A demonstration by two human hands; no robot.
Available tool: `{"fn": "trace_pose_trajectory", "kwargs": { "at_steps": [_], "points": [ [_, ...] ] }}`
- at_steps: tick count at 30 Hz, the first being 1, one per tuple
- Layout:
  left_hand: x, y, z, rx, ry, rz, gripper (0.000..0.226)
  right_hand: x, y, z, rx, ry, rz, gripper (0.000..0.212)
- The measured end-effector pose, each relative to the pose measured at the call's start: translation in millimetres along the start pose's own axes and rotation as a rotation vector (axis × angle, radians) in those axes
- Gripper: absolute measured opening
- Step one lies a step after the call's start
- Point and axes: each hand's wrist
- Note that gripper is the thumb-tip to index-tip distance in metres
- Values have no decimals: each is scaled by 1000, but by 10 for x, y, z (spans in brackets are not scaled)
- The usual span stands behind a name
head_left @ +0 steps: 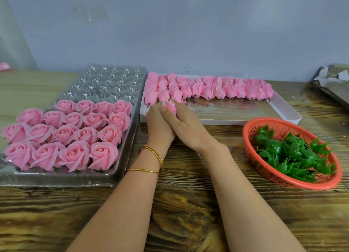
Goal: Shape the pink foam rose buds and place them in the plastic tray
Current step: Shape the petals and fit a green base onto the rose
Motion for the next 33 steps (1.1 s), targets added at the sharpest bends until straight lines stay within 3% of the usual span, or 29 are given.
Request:
{"fn": "trace_pose_trajectory", "kwargs": {
  "at_steps": [4,9,13,15,18,20,24,27,33],
  "points": [
    [3,-5,16,-33,65,31,33,24,-31,-2,-11,15,12,20],
    [-19,21,-34,-3,157,23,32,74,-37,33,-175,237,-101,50],
    [-19,25,-33,50,81,22,14,147,22,-14,-291,530,-194,38],
    [-24,34,-15,59,37,-1,20,171,36,-57,-317,616,-234,42],
    [-16,34,-21,74,-81,-25,34,185,64,-72,-376,703,-255,28],
    [-6,31,-35,79,-149,-33,34,181,81,-65,-410,739,-246,24],
    [1,23,-71,93,-234,-43,14,180,68,-71,-433,767,-178,33],
    [16,36,-81,119,-344,-57,28,196,42,-68,-441,814,-101,39],
    [16,45,-81,206,-529,-33,25,200,19,-42,-465,944,88,30]
  ]
}}
Point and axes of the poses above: each hand's wrist, its own y-axis towards the middle knuckle, its own x-axis out of the back of the hand, z = x × y, and after that the axes turned 4 degrees about -y, right-handed
